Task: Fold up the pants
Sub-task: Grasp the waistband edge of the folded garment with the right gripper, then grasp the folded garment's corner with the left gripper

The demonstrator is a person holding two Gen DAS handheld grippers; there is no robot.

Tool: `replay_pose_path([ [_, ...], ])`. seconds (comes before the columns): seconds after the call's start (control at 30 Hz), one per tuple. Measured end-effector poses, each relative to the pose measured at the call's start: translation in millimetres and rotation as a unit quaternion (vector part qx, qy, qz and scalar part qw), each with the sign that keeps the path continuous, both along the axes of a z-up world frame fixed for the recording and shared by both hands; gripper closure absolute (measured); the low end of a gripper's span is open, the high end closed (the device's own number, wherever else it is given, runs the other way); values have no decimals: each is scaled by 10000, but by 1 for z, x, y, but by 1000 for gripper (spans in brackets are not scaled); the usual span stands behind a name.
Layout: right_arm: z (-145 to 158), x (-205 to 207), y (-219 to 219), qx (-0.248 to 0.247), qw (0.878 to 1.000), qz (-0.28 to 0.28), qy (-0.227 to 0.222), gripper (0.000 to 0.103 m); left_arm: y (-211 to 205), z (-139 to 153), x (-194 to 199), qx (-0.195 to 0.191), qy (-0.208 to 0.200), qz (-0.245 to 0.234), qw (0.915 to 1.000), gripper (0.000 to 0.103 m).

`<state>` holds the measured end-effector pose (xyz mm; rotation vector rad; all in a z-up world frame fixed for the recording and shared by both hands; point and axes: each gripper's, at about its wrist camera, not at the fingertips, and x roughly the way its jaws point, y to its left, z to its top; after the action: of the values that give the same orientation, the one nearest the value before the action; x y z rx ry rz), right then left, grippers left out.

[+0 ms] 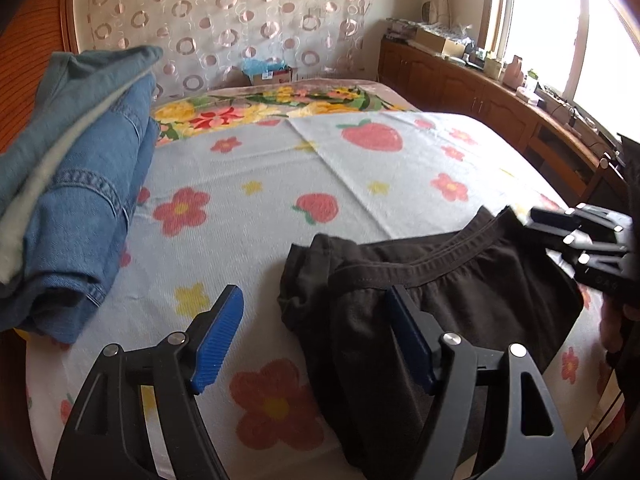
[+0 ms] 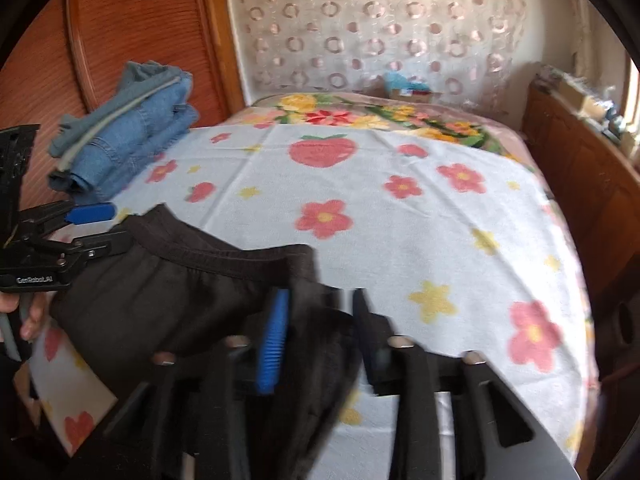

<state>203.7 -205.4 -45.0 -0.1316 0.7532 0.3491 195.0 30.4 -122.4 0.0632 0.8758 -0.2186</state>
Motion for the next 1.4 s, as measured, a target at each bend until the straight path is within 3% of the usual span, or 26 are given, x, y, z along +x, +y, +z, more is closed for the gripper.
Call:
replay_pose_path([
  [0.1, 1, -6, -13, 312, 9994, 0, 169, 60, -2, -6, 1, 70, 77, -13, 9999, 28],
  [0.8, -2, 5, -11, 659, 9948, 134, 766, 60, 4, -13, 3, -135, 183, -42, 9997, 26],
  [1.27, -9, 0, 7, 293, 9982, 245, 454, 60, 2, -13, 4, -138, 171, -59, 9997, 26],
  [1.3, -9, -2, 9, 236, 9985, 241, 427, 60, 3, -13, 4, -187, 171, -74, 9997, 26],
  [1.4, -10, -2, 12, 184, 9987, 239, 416, 60, 3, -13, 4, -355, 162, -191, 9991, 42],
])
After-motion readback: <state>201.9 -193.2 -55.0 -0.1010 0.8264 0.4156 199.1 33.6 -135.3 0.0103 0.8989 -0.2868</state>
